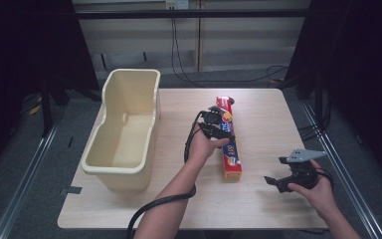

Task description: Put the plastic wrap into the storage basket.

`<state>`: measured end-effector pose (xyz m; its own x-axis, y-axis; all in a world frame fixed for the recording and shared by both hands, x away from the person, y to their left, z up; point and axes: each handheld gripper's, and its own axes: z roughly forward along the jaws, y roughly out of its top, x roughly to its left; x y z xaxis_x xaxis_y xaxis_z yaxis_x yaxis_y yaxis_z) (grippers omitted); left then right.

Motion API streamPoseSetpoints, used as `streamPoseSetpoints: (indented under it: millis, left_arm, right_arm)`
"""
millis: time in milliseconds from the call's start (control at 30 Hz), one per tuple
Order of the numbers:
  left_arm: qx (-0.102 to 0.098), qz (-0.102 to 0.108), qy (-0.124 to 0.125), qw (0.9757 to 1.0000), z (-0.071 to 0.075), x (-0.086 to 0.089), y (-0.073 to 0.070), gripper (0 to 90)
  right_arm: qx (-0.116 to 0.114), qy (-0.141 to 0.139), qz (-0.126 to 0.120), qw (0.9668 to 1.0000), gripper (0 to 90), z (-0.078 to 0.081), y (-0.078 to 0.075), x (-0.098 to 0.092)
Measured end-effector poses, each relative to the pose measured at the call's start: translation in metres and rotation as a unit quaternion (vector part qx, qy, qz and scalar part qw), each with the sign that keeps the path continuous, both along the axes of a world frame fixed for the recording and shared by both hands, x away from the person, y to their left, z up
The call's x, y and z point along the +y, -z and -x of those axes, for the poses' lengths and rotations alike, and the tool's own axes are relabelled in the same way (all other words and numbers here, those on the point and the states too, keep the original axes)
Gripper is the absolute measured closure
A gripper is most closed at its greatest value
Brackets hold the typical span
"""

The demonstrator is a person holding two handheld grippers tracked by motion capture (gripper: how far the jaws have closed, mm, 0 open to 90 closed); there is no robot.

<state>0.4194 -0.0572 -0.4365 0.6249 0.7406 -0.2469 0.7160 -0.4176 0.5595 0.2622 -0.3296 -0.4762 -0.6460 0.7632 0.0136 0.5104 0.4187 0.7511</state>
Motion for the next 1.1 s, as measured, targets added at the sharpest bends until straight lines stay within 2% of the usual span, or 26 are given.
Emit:
streamPoseSetpoints:
  millis: [33, 233, 267, 367, 400, 433, 467, 600, 633, 667, 767, 900, 1100]
  left_arm:
    - [0.001, -0.009, 0.006, 0.9999, -0.002, -0.001, 0.000, 7.5]
    - [0.003, -0.006, -0.009, 0.9999, -0.011, -0.010, 0.006, 6.8]
    - [0.001, -0.015, -0.008, 0.9999, -0.013, -0.012, 0.007, 6.3]
    - [0.002, -0.008, -0.014, 0.9999, -0.015, -0.016, 0.009, 5.6]
    - [0.005, -0.015, -0.012, 0.9998, -0.015, -0.017, 0.010, 5.6]
    - [0.002, -0.009, -0.016, 0.9998, -0.015, -0.019, 0.012, 5.3]
    - [0.003, -0.015, -0.017, 0.9997, -0.016, -0.020, 0.012, 4.9]
    - [-0.001, -0.014, -0.024, 0.9996, -0.017, -0.025, 0.016, 4.7]
    - [0.004, -0.010, -0.024, 0.9997, -0.017, -0.026, 0.016, 4.7]
    - [0.000, -0.013, -0.019, 0.9997, -0.018, -0.027, 0.017, 4.7]
    - [0.006, -0.018, -0.019, 0.9996, -0.018, -0.031, 0.018, 4.8]
    - [0.009, -0.030, -0.019, 0.9993, -0.019, -0.035, 0.020, 6.9]
    - [0.010, -0.028, -0.024, 0.9993, -0.018, -0.038, 0.024, 14.1]
  right_arm:
    - [0.000, 0.000, 0.000, 1.0000, 4.9, 0.000, 0.000, 0.000]
    - [-0.002, 0.001, -0.004, 1.0000, 5.0, 0.000, -0.001, -0.001]
    - [-0.004, 0.004, -0.002, 1.0000, 5.1, 0.000, -0.001, -0.001]
    - [-0.005, 0.003, -0.007, 1.0000, 5.1, 0.000, -0.001, -0.002]
    - [-0.004, 0.003, -0.007, 1.0000, 5.0, 0.000, -0.001, -0.002]
    - [-0.001, 0.003, -0.007, 1.0000, 5.0, -0.001, -0.001, -0.002]
    - [-0.001, 0.004, -0.007, 1.0000, 5.0, -0.001, -0.001, -0.002]
    - [-0.001, 0.003, -0.009, 1.0000, 5.0, 0.000, -0.001, -0.002]
    - [-0.001, 0.003, -0.009, 1.0000, 5.0, 0.000, -0.001, -0.002]
    - [-0.002, 0.004, -0.009, 1.0000, 5.0, 0.000, -0.001, -0.002]
    - [-0.001, 0.006, -0.008, 1.0000, 5.1, 0.000, -0.001, -0.002]
    - [-0.003, 0.008, -0.011, 0.9999, 5.0, 0.000, -0.002, -0.003]
    - [-0.004, 0.014, -0.013, 0.9998, 5.1, 0.000, -0.002, -0.005]
